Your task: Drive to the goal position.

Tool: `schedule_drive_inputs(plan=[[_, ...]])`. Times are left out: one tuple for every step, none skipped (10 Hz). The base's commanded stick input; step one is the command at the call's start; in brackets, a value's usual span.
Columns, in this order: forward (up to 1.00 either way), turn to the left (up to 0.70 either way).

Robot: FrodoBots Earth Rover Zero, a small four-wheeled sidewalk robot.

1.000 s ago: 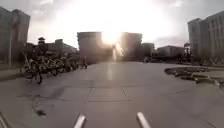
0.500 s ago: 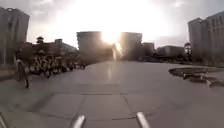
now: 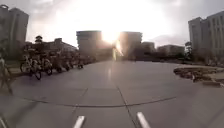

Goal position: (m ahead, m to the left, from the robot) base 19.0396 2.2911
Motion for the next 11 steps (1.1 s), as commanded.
schedule_drive_inputs(plan=[[1.0,0.0],[1.0,0.0],[1.0,0.0],[1.0,0.0],[1.0,0.0],[1.0,0.0],[1.0,0.0],[1.0,0.0],[1.0,0.0],[1.0,0.0],[1.0,0.0]])
